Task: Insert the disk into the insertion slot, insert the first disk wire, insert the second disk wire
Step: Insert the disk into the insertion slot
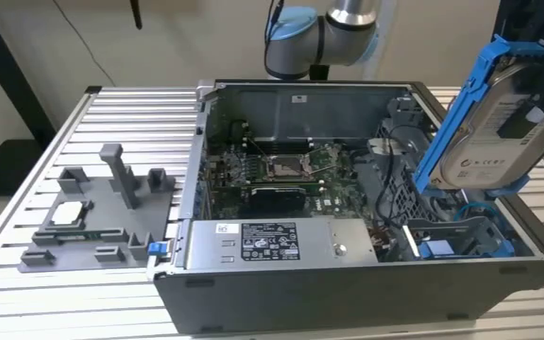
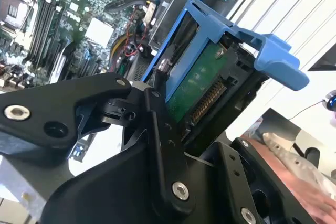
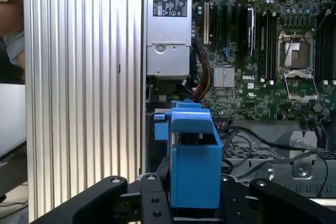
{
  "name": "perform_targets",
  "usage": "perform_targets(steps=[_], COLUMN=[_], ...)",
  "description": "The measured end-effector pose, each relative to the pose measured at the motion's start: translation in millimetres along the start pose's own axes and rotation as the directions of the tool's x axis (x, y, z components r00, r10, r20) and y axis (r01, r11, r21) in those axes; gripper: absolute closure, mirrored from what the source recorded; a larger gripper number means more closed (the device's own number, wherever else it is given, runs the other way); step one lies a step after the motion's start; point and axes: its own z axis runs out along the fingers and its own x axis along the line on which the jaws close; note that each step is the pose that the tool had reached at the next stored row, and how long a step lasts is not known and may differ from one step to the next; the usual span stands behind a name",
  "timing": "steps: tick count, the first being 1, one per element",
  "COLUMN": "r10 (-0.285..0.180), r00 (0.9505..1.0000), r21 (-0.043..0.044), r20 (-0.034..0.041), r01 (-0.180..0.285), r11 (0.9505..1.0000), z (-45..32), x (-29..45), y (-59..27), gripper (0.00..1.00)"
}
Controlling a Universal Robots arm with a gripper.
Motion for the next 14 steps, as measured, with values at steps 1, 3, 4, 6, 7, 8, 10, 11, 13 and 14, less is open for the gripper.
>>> perform_targets(steps=[1, 3, 4, 6, 7, 8, 10, 11, 13, 14], r10=[0.000, 0.000, 0.000, 0.000, 0.000, 0.000, 0.000, 0.000, 0.000, 0.000], r00=[1.0000, 1.0000, 1.0000, 1.0000, 1.0000, 1.0000, 1.0000, 1.0000, 1.0000, 1.0000], r21=[0.0000, 0.0000, 0.0000, 0.0000, 0.0000, 0.0000, 0.0000, 0.0000, 0.0000, 0.0000], r20=[0.0000, 0.0001, 0.0001, 0.0000, 0.0000, -0.0001, 0.0000, 0.0000, 0.0001, 0.0000], r01=[0.000, 0.000, 0.000, 0.000, 0.000, 0.000, 0.000, 0.000, 0.000, 0.000], r11=[1.0000, 1.0000, 1.0000, 1.0000, 1.0000, 1.0000, 1.0000, 1.0000, 1.0000, 1.0000], z=[0.8, 2.6, 3.7, 5.5, 6.5, 7.5, 9.5, 10.5, 12.8, 13.9], x=[0.0, 0.1, 0.3, 0.4, 0.5, 0.6, 0.7, 0.9, 1.2, 1.5], y=[-0.1, -0.7, -1.1, -1.7, -2.2, -2.6, -3.5, -4.1, -5.6, -6.5], gripper=[0.00, 0.00, 0.00, 0.00, 0.00, 0.00, 0.00, 0.00, 0.00, 0.00])
